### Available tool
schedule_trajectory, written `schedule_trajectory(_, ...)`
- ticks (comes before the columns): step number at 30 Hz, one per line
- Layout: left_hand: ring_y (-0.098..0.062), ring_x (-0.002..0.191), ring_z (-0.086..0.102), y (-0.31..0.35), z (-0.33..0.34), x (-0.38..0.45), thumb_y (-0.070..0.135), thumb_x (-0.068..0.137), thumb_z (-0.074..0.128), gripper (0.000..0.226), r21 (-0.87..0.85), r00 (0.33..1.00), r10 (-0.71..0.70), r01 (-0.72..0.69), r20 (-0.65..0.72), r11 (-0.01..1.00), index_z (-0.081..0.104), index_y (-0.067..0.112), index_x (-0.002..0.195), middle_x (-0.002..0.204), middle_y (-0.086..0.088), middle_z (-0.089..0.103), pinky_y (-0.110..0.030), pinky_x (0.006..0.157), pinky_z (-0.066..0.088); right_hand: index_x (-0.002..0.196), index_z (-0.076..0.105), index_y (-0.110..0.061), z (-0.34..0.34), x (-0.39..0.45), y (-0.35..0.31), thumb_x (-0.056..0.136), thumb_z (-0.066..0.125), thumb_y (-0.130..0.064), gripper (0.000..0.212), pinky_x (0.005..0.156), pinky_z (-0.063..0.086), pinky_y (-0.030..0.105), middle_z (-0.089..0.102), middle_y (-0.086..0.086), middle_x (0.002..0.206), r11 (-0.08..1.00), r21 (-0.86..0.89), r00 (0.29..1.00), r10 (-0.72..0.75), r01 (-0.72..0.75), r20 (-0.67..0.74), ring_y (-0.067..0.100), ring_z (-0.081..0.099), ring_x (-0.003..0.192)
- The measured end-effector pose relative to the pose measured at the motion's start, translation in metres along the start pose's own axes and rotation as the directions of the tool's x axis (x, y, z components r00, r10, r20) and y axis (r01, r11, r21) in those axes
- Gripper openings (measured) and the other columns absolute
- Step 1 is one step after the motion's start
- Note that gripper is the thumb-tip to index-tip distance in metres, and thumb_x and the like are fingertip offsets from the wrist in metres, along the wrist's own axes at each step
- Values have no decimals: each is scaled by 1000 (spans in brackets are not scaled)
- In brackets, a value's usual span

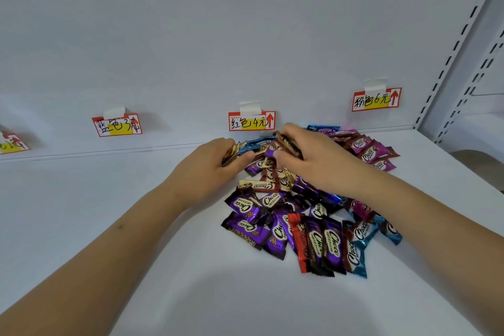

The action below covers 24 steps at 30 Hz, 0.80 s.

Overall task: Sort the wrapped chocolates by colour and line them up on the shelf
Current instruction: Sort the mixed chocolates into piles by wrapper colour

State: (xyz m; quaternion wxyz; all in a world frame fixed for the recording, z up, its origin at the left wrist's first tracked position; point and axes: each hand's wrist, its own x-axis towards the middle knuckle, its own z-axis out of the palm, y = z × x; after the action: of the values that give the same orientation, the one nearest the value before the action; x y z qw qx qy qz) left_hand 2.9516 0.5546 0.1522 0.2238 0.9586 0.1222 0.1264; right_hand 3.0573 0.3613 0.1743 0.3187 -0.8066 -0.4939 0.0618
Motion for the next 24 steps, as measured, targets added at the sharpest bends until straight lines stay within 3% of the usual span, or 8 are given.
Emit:
schedule_trajectory(3, -9, 57, 47, 3, -1, 2, 51, 98, 43, 44, -82, 999, 47, -49, -15, 995, 43, 19, 68, 61, 3, 49, -30, 55, 34, 103, 44, -26, -7, 2, 10, 99, 49, -41, 16, 59, 43, 26, 61, 6, 87, 998, 30, 998, 61, -60, -26, 14, 55, 69)
schedule_trajectory(5, -6, 58, 50, 2, 2, 2, 42, 100, 45, 35, -85, 996, 75, -78, -41, 993, 44, 23, 70, 61, 4, 52, -29, 55, 36, 105, 45, -30, -11, 3, 16, 96, 53, -43, 17, 65, 45, 32, 61, 0, 87, 993, 62, 994, 99, -97, -38, 15, 58, 72)
schedule_trajectory(7, -7, 64, 56, -2, 5, 1, 29, 103, 46, 21, -76, 994, 84, -89, -64, 993, 53, 30, 83, 69, 6, 60, -31, 59, 44, 100, 53, -32, -13, 4, 22, 95, 56, -40, 10, 63, 41, 23, 58, -12, 80, 989, 112, 994, 102, -99, -29, 1, 53, 68)
schedule_trajectory(9, -9, 68, 60, -4, 6, -1, 18, 101, 43, 27, -93, 992, 110, -115, -58, 989, 59, 39, 96, 75, 9, 64, -33, 63, 48, 95, 61, -30, -15, 4, 25, 98, 53, -36, 10, 63, 38, 14, 60, -21, 75, 987, 122, 994, 107, -104, -13, -6, 54, 69)
schedule_trajectory(12, -3, 71, 58, 1, 5, -5, 40, 98, 50, 14, -128, 993, 114, -110, 25, 986, 64, 41, 95, 80, 17, 65, -25, 62, 45, 94, 65, -35, -15, 2, 26, 101, 46, -36, 20, 68, 47, 20, 65, -21, 82, 995, 49, 996, 86, -87, 19, 2, 60, 75)
schedule_trajectory(15, 5, 82, 59, 2, 4, -8, 59, 82, 62, 25, -156, 983, 96, -72, 155, 985, 68, 39, 95, 89, 26, 64, -12, 63, 43, 101, 62, -35, -13, 2, 30, 98, 51, -42, 13, 77, 48, 27, 66, -16, 93, 994, -102, 998, 45, -40, 47, 2, 61, 84)
schedule_trajectory(18, 6, 81, 56, 1, 4, -6, 60, 76, 68, 28, -123, 977, 113, -91, 181, 988, 67, 38, 94, 88, 30, 60, -10, 64, 40, 110, 58, -35, -12, 1, 31, 90, 57, -54, 27, 80, 50, 32, 65, -15, 99, 965, -261, 997, 15, 7, 79, 3, 59, 89)
schedule_trajectory(24, 2, 69, 51, -1, 5, -4, 56, 78, 71, 26, -78, 976, 139, -127, 166, 989, 65, 35, 92, 79, 30, 55, -15, 59, 37, 124, 53, -33, -15, -1, 33, 80, 59, -67, 55, 85, 51, 36, 62, -12, 113, 928, -372, 992, 64, -20, 105, 9, 57, 98)
